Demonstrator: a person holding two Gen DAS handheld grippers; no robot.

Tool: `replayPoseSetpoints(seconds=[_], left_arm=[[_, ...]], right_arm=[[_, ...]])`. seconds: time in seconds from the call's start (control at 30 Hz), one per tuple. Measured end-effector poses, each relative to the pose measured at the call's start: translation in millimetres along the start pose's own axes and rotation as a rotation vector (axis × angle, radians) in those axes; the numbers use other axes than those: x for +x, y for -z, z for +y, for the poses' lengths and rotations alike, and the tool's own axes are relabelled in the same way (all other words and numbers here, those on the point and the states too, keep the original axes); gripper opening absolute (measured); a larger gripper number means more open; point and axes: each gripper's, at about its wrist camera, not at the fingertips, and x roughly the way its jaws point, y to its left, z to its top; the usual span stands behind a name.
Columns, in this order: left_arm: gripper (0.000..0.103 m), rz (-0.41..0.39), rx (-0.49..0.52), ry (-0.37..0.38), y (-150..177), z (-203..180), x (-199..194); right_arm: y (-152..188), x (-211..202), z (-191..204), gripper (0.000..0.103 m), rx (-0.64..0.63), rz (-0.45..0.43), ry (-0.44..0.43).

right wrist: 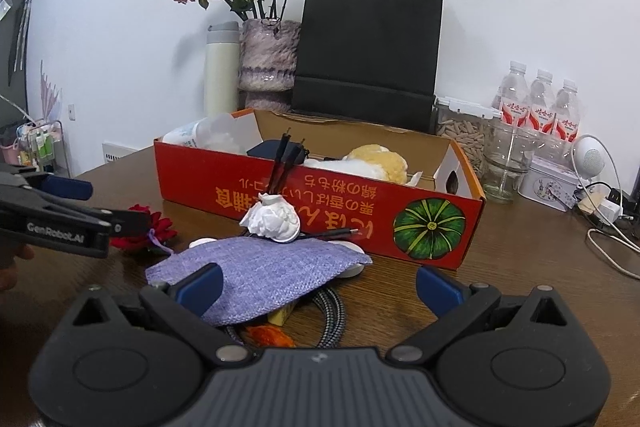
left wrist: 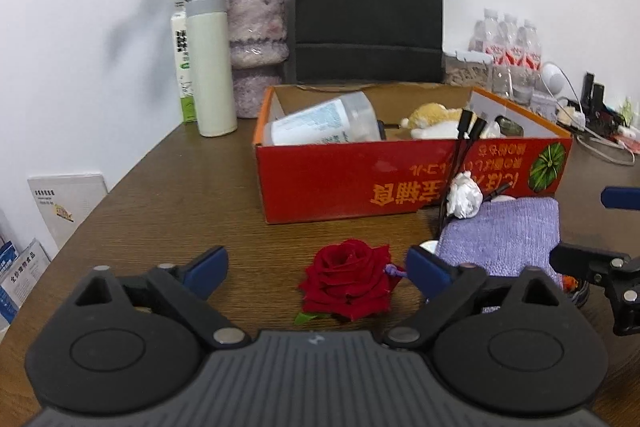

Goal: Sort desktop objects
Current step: 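Move the left gripper to the red rose and grasp it, then lift the rose with the left gripper while the right gripper grasps the white crumpled tissue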

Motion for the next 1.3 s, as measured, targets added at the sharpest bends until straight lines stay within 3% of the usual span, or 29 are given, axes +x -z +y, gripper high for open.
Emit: replayPoseSetpoints(seconds=[0.1,0.23,0.4,0.73,0.93,1.0,1.23,1.3], left_arm=[[0.072,0.035,-0.002,0.039,0.1,-1.2,7.4],[0.062,0.071,-0.020,0.075,0.3,0.2,14.7],[0.039,0.091,-0.056,0.099,-1.4,3.9,21.9],[0.037,0.045,-0.135,0.131,-17.2,15.1,24.4],[0.037,0.046,-0.170,0.174,-21.3,21.0,25.6],[0.037,0.052,-0.182,0.180,-21.7,23.3,26.2],[0.037,0.063,-0.233,0.196,-24.9,34.7,30.4],[0.037,0.078,-0.246,0.204,-24.8,36.7,33.4]], right_arm=[[-0.6,2.7,0.3,0.103,0.001,0.006,-0.004],[-0.7,4.5,0.4,0.103,0.002,0.013,-0.004],[-1.1,7.6,1.5,0.103,0.002,0.018,-0.006],[-20.3,16.7,10.3,0.103,0.002,-0.041,-0.007],[-31.1,36.8,28.2,0.094,-0.034,-0.019,-0.040],[-32.9,47.1,35.8,0.086,-0.057,0.004,-0.045],[-39.8,66.6,42.9,0.072,-0.072,0.029,-0.039],[-41.5,72.5,42.4,0.059,-0.068,0.043,-0.029]])
